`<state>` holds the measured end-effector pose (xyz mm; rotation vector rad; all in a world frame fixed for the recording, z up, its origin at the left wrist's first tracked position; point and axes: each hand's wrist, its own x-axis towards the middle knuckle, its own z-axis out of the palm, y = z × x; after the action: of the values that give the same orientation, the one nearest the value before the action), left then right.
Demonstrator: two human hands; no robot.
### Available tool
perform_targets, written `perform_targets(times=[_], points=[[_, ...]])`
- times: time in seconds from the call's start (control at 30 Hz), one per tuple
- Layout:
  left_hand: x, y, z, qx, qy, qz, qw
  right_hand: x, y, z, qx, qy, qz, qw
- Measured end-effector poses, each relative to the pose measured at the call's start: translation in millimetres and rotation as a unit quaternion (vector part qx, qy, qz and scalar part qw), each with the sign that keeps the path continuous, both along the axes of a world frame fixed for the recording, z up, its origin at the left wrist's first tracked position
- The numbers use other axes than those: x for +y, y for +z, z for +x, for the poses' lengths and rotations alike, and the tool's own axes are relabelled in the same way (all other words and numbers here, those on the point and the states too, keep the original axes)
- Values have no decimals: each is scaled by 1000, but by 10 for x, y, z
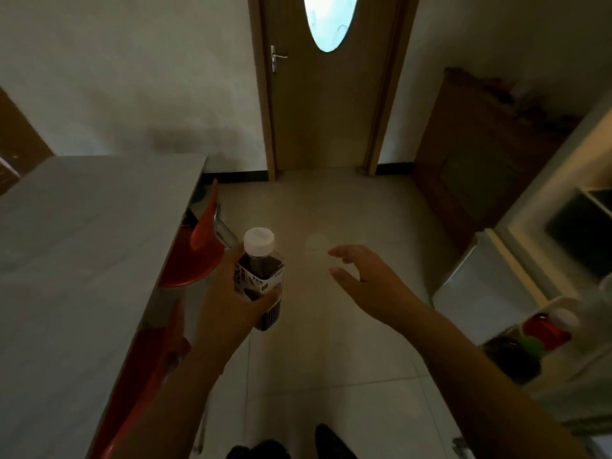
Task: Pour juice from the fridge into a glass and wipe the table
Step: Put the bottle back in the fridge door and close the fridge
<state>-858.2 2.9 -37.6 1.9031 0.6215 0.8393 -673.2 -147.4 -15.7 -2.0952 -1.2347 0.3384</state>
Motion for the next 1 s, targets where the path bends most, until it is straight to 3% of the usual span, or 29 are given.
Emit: perform_targets(times=[0.13,0.37,0.63,1.0], points=[[517,-75,647,10,-56,-30,998,226,38,481,-4,-71,-1,997],[1266,35,2050,26,-237,12,971,515,59,1172,16,-252,-3,968],[1365,100,3597,16,-429,9,903,452,214,1605,13,-453,-11,891],[213,182,5344,-26,-640,16,768,-297,253,2534,0,-626,8,780]])
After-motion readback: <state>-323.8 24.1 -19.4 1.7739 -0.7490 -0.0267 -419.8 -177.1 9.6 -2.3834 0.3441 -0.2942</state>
